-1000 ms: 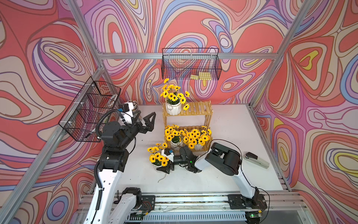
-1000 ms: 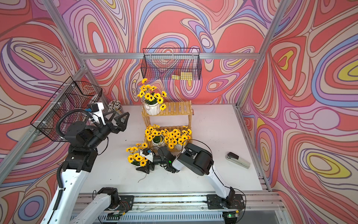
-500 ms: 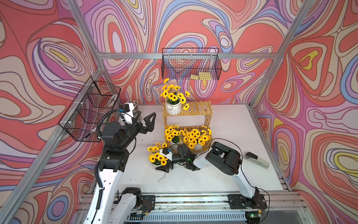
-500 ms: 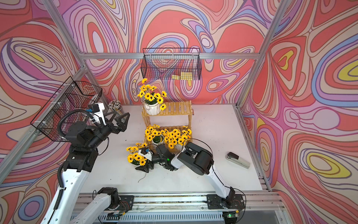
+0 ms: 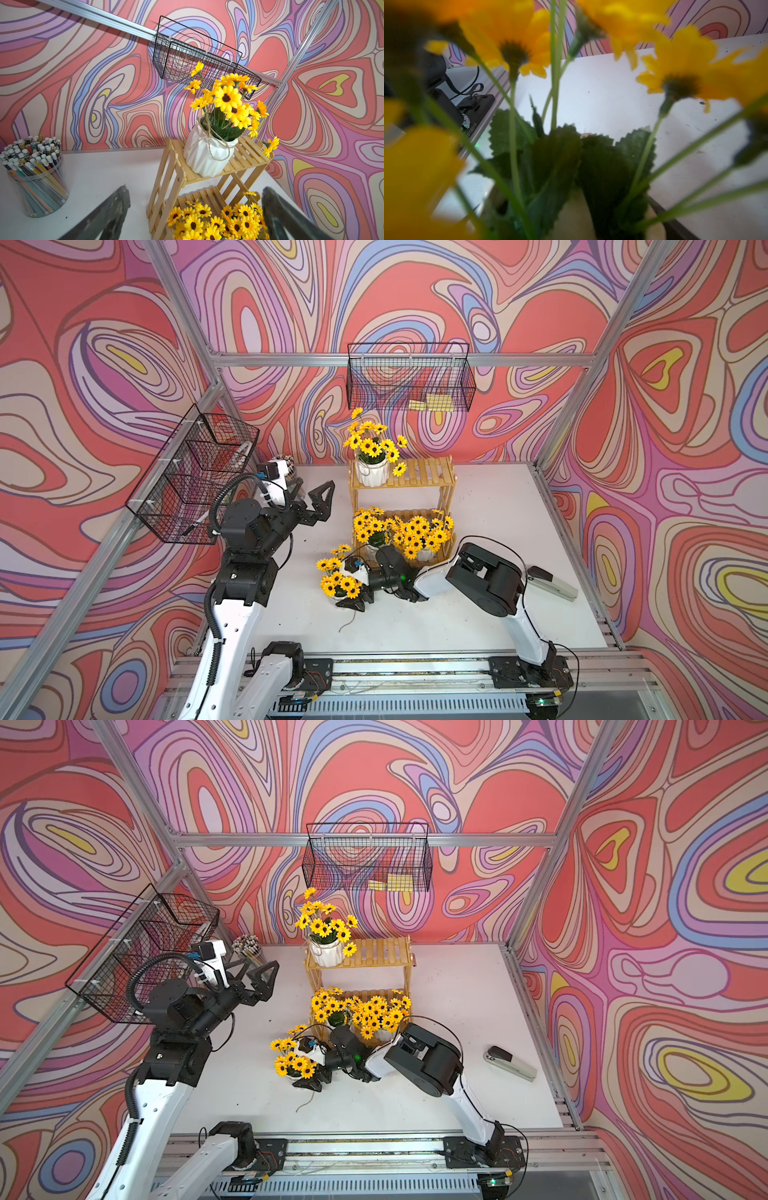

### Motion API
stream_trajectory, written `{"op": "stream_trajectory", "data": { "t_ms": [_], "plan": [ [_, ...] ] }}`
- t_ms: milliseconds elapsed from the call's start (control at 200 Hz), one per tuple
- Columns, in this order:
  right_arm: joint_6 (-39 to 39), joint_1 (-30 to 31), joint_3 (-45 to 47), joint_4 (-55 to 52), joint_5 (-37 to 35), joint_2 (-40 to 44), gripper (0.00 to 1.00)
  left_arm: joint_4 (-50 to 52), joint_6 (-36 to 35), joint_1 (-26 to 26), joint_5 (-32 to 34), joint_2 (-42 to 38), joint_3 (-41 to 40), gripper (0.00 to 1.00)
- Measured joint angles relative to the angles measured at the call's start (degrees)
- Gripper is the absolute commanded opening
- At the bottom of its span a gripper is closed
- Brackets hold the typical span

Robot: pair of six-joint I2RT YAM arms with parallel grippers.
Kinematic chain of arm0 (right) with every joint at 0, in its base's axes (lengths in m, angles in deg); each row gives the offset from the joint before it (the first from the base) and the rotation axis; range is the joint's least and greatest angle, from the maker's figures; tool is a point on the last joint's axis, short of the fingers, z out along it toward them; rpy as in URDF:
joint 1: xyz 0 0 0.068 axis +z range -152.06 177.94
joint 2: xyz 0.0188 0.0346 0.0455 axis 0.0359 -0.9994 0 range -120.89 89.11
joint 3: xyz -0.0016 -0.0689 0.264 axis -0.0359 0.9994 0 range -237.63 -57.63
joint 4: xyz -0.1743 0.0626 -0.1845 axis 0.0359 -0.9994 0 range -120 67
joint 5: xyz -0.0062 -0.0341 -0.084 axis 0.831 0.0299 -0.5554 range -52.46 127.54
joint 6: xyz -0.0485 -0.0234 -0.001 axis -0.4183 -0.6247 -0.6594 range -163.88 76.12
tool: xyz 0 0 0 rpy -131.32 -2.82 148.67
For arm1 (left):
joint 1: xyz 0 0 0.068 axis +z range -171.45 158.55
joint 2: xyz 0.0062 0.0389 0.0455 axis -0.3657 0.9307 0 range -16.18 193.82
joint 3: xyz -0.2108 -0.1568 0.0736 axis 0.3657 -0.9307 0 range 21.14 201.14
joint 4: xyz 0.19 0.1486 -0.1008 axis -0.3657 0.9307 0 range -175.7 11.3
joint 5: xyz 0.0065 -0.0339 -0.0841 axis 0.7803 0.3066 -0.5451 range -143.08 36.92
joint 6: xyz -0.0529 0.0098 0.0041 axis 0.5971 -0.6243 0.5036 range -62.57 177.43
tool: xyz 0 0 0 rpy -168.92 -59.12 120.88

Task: Take the sunflower pots off the shelves
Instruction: Place the sunflower pot at the center of the board.

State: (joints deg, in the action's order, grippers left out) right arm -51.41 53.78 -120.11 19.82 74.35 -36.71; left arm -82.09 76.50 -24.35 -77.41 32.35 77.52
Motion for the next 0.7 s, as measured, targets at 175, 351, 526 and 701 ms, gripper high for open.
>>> {"op": "stream_trajectory", "data": {
  "t_ms": [175, 351, 526, 701],
  "plan": [
    [-0.7, 0.0, 1.1, -1.0, -0.1, 1.2, 0.98, 0.0, 0.0, 0.0, 0.3, 0.5, -0.3, 1.00],
    [-1.3, 0.0, 1.9, -1.2, -0.3, 2.1, 0.98, 0.0, 0.0, 0.0, 0.4, 1.2, -0.5, 1.00],
    [-1.9, 0.0, 2.8, 0.1, -0.6, 2.3, 0.98, 0.0, -0.4, 0.0, 0.4, 1.7, -0.5, 1.00],
    [-1.9, 0.0, 3.2, 0.9, -0.6, 2.8, 0.98, 0.0, -0.4, 0.0, 0.4, 1.8, -0.5, 1.00]
  ]
}}
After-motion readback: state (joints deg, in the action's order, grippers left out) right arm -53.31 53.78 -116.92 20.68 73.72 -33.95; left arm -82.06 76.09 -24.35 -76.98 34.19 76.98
